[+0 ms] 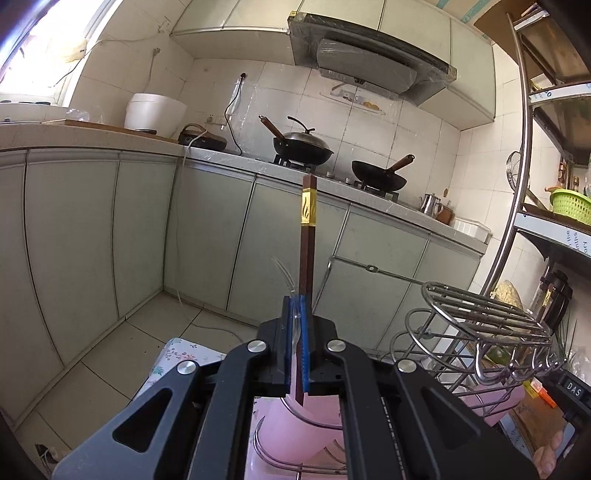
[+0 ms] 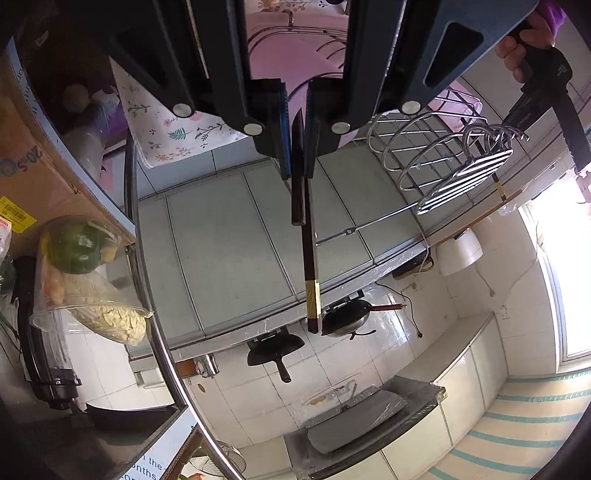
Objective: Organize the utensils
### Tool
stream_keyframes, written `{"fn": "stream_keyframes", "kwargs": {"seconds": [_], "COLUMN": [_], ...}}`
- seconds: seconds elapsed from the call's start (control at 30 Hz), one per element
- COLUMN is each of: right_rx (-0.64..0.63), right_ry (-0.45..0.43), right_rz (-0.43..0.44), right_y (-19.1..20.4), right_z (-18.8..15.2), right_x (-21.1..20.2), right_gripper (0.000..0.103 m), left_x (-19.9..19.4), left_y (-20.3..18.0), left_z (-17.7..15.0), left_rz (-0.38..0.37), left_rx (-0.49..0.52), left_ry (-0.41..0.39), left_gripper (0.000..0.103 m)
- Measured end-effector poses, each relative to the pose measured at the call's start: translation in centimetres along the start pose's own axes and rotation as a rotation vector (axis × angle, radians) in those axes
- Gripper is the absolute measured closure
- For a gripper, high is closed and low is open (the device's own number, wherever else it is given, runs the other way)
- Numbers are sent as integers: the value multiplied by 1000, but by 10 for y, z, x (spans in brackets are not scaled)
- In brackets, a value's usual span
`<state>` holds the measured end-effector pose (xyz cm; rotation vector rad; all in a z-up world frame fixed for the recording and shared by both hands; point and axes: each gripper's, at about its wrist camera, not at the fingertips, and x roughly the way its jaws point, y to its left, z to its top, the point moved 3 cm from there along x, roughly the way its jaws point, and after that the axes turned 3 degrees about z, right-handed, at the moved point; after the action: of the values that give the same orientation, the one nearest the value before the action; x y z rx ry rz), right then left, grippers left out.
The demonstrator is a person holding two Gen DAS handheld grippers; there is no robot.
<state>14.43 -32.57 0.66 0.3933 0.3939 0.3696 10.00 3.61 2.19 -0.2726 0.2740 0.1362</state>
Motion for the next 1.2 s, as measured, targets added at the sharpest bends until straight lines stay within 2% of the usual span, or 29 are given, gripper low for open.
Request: {"fn": "stream_keyframes", "kwargs": {"seconds": [0.07, 0.13, 0.27, 0.33, 0.4, 0.67, 0.8, 0.93, 1.07, 1.2], "right_rx": [12, 16, 22, 17, 19, 5, -18, -24, -22, -3], "right_ry": [9, 18, 36, 40, 46, 72, 146, 273, 364, 462], "right_rz": [3, -1, -7, -9, -6, 17, 24, 34, 28, 57], "right_y": [1, 1, 1, 2, 3, 14, 23, 27, 28, 29], "right_z": [-1, -2, -4, -4, -4, -8, -28, -57, -84, -108], "right_x": [-1, -1, -4, -6, -9, -35, -42, -39, -35, -30], "right_gripper": [96, 96, 94, 90, 85, 85, 84, 84, 84, 84], "left_x": [1, 3, 3, 1, -1, -25, -39, -50, -55, -54], "left_y": [-1, 0, 1, 1, 0, 0, -2, -2, 7, 22], "left_z": [-1, -3, -5, -6, -5, -12, -22, -33, -50, -70], "left_rz": [-6, -7, -8, -13, -17, -21, -32, -49, -55, -73], "left_rx": [9, 14, 12, 15, 16, 22, 52, 72, 74, 33], "left_ry": [27, 57, 92, 108, 120, 160, 194, 243, 348, 508], "left_gripper": [98, 85, 74, 68, 67, 66, 66, 66, 66, 66]}}
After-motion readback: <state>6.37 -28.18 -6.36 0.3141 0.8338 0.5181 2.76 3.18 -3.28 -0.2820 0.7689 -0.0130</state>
